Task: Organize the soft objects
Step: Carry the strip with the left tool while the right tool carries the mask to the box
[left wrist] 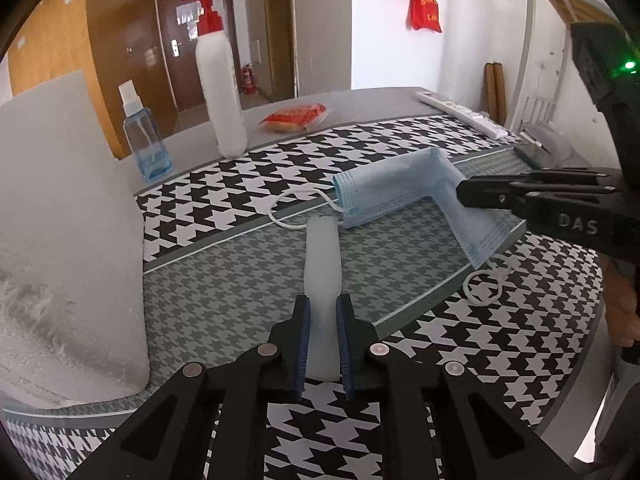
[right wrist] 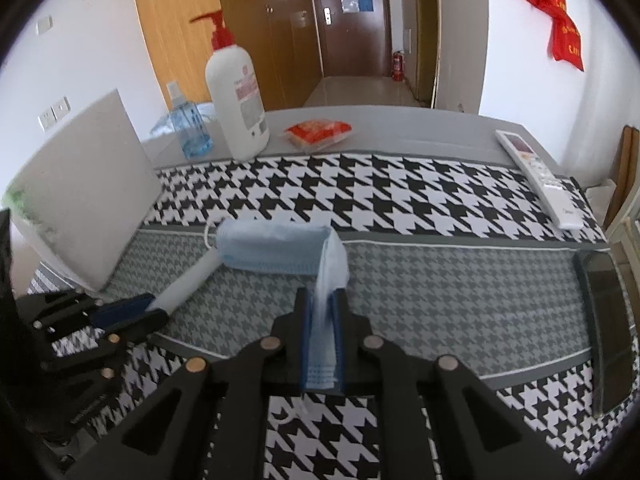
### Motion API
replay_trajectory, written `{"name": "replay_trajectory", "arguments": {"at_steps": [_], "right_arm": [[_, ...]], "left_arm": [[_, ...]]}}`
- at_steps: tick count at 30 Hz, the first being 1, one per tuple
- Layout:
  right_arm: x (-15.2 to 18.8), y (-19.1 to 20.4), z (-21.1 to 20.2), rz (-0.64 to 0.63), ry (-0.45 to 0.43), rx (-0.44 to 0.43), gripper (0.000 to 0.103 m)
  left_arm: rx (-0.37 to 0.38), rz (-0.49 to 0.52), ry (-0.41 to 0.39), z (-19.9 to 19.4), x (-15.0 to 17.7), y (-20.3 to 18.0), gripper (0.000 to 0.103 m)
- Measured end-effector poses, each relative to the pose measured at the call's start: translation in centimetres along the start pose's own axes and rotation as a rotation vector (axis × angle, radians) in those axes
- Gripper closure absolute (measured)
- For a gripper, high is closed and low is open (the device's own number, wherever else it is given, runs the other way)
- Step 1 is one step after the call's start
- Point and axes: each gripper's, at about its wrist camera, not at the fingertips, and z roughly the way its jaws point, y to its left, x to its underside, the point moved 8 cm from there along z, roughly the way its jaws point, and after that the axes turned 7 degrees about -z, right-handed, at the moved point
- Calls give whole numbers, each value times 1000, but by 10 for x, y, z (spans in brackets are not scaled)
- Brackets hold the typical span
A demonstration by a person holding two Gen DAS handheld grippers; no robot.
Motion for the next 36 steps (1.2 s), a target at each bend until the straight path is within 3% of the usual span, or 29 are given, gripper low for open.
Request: {"name": "replay_trajectory", "arguments": {"at_steps": [2, 4, 14, 15, 21, 26, 36], "right_arm": [[-1, -1, 3, 4, 11, 3, 78], [-2, -1, 6, -2, 19, 17, 62], [-9, 3, 17, -26, 31, 46, 62], [-9, 2, 18, -25, 32, 47, 63], [-7, 1, 26, -25, 55, 59, 91], [-5, 4, 31, -31, 70, 49, 94], [-9, 6, 13, 19, 17, 35, 96]], "left_arm": [[6, 1, -8, -3, 0, 1, 90], [12, 1, -15, -6, 0, 2, 91], [46, -2, -50, -26, -1, 7, 91], [47, -3, -52, -28, -1, 9, 91], [55, -7, -65, -36, 1, 13, 91], [63, -13, -80, -41, 0, 15, 91], [71, -19, -132, -59, -3, 17, 91]]}}
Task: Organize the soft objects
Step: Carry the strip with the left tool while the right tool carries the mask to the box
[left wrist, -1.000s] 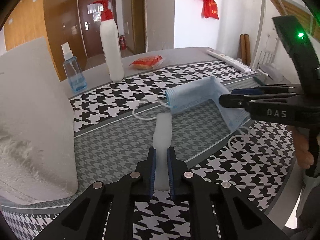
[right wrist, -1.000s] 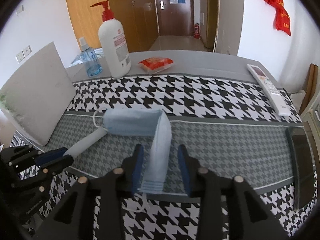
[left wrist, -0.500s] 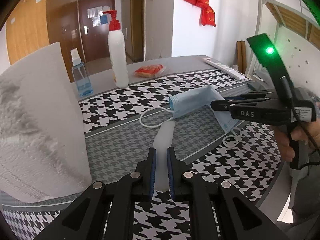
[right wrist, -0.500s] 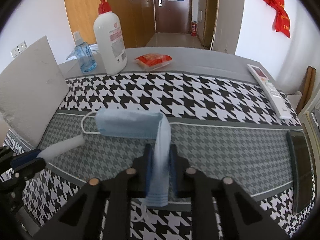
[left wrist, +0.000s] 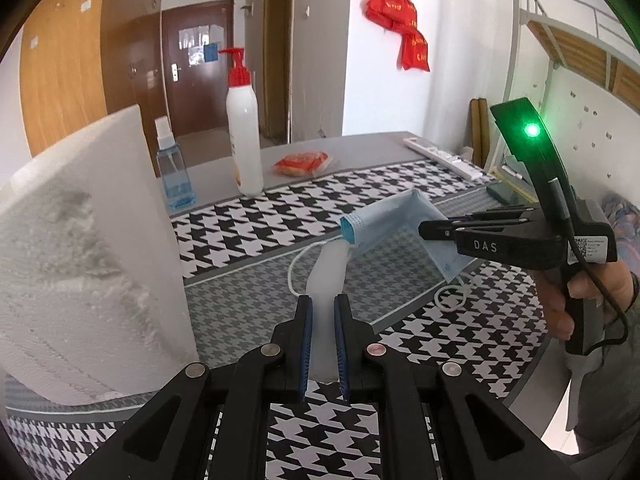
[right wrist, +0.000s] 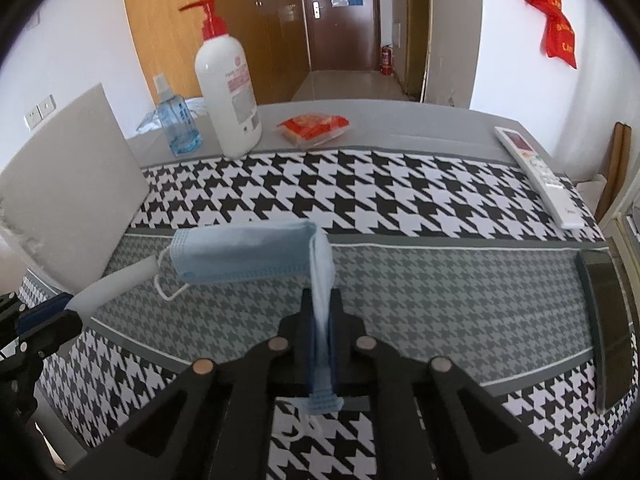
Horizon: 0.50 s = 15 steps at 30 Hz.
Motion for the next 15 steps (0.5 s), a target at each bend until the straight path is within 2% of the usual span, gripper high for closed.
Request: {"name": "replay_trajectory", "arguments": {"at_steps": [15], "right_arm": [[-2, 2, -52, 0, -96, 44, 95]], "left_arm": [[-6, 0, -80, -29, -13, 3, 91]]}}
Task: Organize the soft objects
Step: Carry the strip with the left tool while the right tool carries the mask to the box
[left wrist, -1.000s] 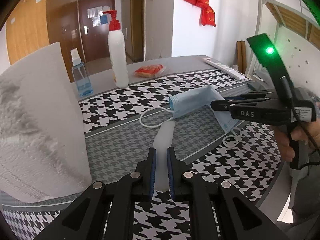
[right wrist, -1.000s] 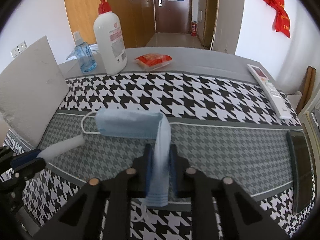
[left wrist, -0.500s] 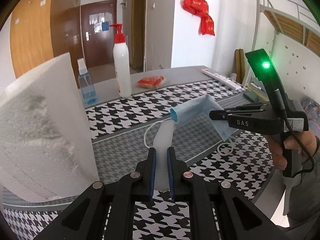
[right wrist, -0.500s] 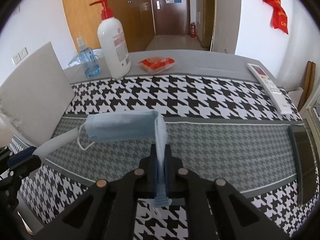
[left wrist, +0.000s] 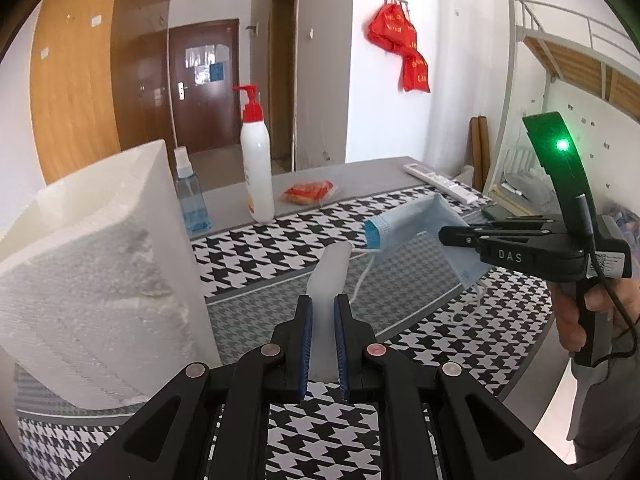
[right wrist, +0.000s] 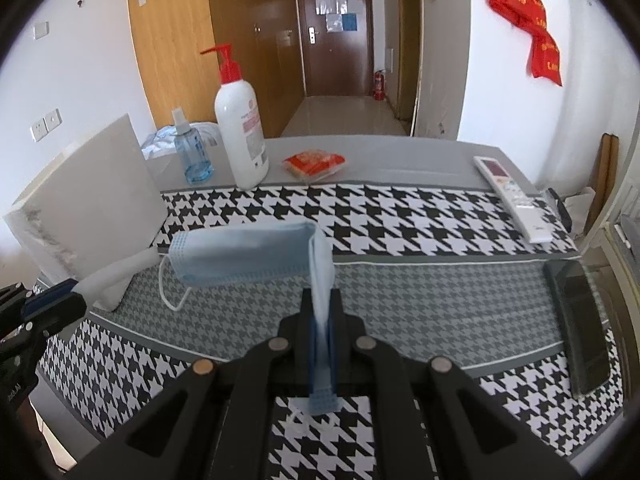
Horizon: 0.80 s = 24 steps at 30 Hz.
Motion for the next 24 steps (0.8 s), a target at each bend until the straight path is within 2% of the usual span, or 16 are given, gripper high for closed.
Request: {"name": "replay_trajectory", "arguments": {"at_steps": [24], "right_arm": [[-13, 13, -37, -13, -97, 25, 95]], "left_arm": [[-41, -8, -91, -27, -18, 10, 91]]}}
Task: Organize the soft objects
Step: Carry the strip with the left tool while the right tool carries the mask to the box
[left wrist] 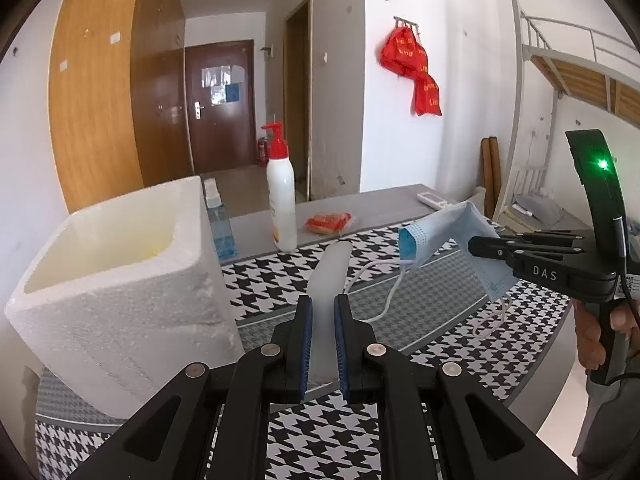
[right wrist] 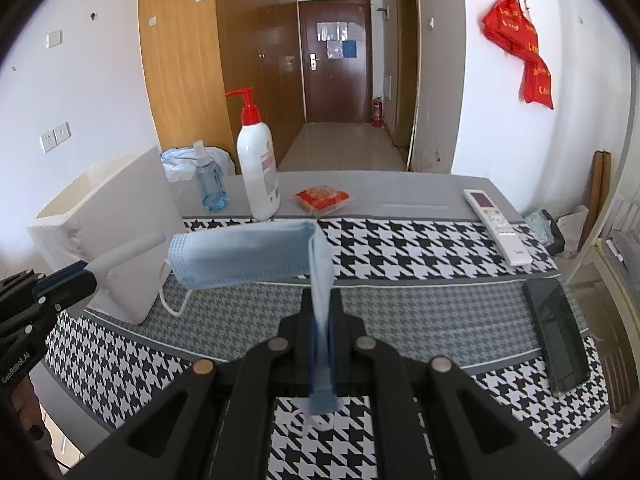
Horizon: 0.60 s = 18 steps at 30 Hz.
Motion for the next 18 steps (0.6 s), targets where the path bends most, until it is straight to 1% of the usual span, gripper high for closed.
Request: {"name": "replay_trajectory", "arguments": {"at_steps": [8, 18], "right_arm": [[-7, 7, -14, -11, -30, 1, 95], [-15, 4, -26, -1, -69, 4, 95]], "left_arm": [[-9, 6, -26, -9, -6, 2, 91], [-15, 19, -55, -19, -14, 2, 91]]}}
